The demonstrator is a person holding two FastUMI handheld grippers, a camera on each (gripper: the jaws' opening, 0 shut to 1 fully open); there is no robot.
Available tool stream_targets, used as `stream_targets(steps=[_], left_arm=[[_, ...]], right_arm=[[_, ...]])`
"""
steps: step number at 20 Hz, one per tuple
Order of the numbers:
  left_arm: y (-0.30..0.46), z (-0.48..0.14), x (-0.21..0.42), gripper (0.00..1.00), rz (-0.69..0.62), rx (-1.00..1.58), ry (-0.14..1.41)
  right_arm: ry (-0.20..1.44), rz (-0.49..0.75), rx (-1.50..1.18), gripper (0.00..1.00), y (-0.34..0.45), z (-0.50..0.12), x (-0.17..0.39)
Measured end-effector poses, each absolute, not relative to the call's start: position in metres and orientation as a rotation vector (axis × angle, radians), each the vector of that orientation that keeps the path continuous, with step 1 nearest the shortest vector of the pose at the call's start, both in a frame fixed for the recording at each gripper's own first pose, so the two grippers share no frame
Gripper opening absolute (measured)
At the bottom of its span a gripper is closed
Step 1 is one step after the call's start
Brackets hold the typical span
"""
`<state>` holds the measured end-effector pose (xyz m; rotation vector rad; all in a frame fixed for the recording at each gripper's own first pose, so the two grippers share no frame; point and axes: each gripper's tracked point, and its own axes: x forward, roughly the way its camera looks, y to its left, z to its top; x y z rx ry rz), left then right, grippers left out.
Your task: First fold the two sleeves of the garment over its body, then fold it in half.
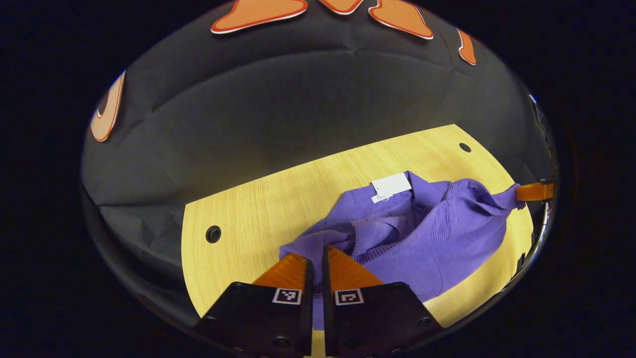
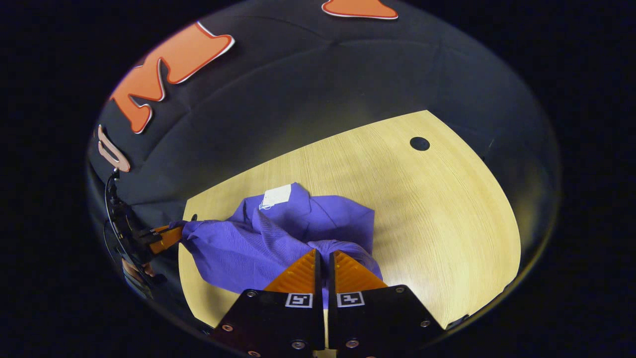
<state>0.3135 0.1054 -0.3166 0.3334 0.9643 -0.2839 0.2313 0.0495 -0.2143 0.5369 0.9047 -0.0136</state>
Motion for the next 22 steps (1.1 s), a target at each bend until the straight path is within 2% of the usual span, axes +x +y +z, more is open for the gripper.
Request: stream_targets(steps=[5, 7, 8, 9, 10, 11, 12, 13, 14, 16, 18, 22], left_arm=[[0.103, -0.331, 0.335, 0.11, -0.216, 0.402, 0.93], [0.099, -0.336, 0.34, 0.19, -0.196, 0.399, 0.919], [0.1, -0.332, 0.341, 0.23, -0.168, 0.404, 0.895], [0.097, -0.327, 0.345, 0.36, -0.161, 0.392, 0.864], [0.094, -0.322, 0.344, 0.49, -0.164, 0.381, 0.843], [0.09, -0.314, 0.342, 0.61, -0.166, 0.375, 0.823], [0.088, -0.305, 0.342, 0.74, -0.165, 0.37, 0.798], [0.088, -0.295, 0.342, 0.86, -0.16, 0.366, 0.77], [0.084, -0.286, 0.34, 0.99, -0.159, 0.357, 0.748], [0.08, -0.266, 0.334, 0.99, -0.154, 0.328, 0.707], [0.076, -0.25, 0.328, 0.99, -0.158, 0.279, 0.656], [0.072, -0.205, 0.316, 0.99, -0.164, 0.193, 0.536]], right_arm=[[0.899, -0.016, 0.584, 0.03, 0.037, -0.23, 0.27], [0.876, -0.018, 0.633, 0.07, 0.037, -0.23, 0.283], [0.862, -0.013, 0.643, 0.13, 0.038, -0.229, 0.289], [0.846, -0.01, 0.645, 0.2, 0.039, -0.228, 0.29], [0.834, -0.01, 0.639, 0.33, 0.037, -0.226, 0.291], [0.815, -0.01, 0.634, 0.4, 0.036, -0.222, 0.292], [0.788, -0.009, 0.625, 0.53, 0.034, -0.217, 0.295], [0.76, -0.014, 0.616, 0.61, 0.031, -0.21, 0.294], [0.731, -0.016, 0.605, 0.78, 0.028, -0.202, 0.295], [0.694, -0.023, 0.576, 0.92, 0.024, -0.191, 0.289], [0.651, -0.027, 0.517, 0.96, 0.02, -0.179, 0.281], [0.564, -0.066, 0.36, 0.96, 0.014, -0.161, 0.264]])
